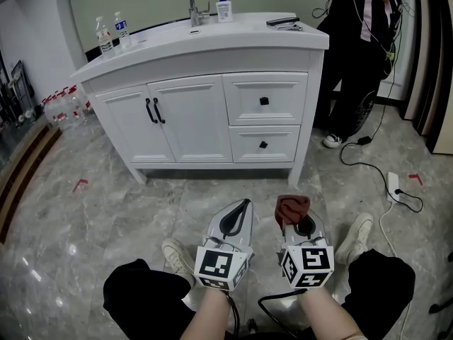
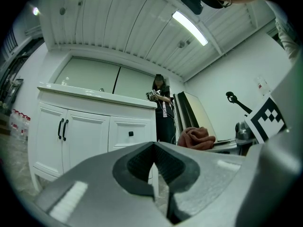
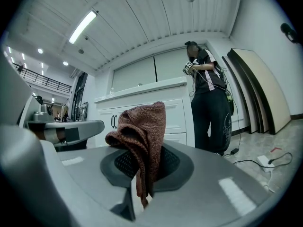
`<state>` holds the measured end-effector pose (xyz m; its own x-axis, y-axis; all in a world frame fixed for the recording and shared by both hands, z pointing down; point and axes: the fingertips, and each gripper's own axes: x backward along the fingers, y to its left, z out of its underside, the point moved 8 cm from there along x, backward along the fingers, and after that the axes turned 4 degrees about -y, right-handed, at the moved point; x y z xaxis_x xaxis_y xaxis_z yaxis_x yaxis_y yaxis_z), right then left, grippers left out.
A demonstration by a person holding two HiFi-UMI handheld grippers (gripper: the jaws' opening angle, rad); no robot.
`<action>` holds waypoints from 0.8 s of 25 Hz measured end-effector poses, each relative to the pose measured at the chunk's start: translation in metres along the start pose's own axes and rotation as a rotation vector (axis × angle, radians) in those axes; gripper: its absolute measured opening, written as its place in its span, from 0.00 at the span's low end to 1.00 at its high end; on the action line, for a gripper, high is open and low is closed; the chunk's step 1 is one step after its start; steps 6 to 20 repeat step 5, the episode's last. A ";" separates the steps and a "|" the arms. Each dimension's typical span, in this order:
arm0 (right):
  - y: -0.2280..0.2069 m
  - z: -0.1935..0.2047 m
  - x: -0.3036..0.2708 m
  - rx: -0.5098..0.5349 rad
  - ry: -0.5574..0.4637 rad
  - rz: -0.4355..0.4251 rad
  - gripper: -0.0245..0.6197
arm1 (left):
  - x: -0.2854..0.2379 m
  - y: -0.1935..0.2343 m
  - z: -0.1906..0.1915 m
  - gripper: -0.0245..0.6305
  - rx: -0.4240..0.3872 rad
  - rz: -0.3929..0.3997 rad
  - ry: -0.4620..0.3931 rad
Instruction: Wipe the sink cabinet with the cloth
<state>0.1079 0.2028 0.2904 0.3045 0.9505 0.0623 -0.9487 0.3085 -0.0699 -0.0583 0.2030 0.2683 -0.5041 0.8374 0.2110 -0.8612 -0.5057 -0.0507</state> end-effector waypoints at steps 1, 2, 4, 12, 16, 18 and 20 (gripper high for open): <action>0.000 -0.001 0.000 0.000 -0.001 0.000 0.16 | 0.000 0.000 0.000 0.04 0.000 0.000 0.001; -0.001 -0.001 0.000 0.001 -0.001 0.000 0.16 | 0.000 -0.001 0.001 0.04 0.000 0.000 -0.001; -0.002 -0.002 0.000 0.004 -0.003 0.001 0.16 | 0.000 -0.002 0.000 0.04 -0.001 -0.001 -0.008; -0.002 -0.003 0.000 0.006 -0.004 0.001 0.16 | 0.000 -0.002 -0.001 0.04 -0.002 -0.002 -0.012; -0.002 -0.003 0.000 0.006 -0.004 0.001 0.16 | 0.000 -0.002 -0.001 0.04 -0.002 -0.002 -0.012; -0.002 -0.003 0.000 0.006 -0.004 0.001 0.16 | 0.000 -0.002 -0.001 0.04 -0.002 -0.002 -0.012; -0.002 -0.003 0.000 0.006 -0.004 0.001 0.16 | 0.000 -0.002 -0.001 0.04 -0.002 -0.002 -0.012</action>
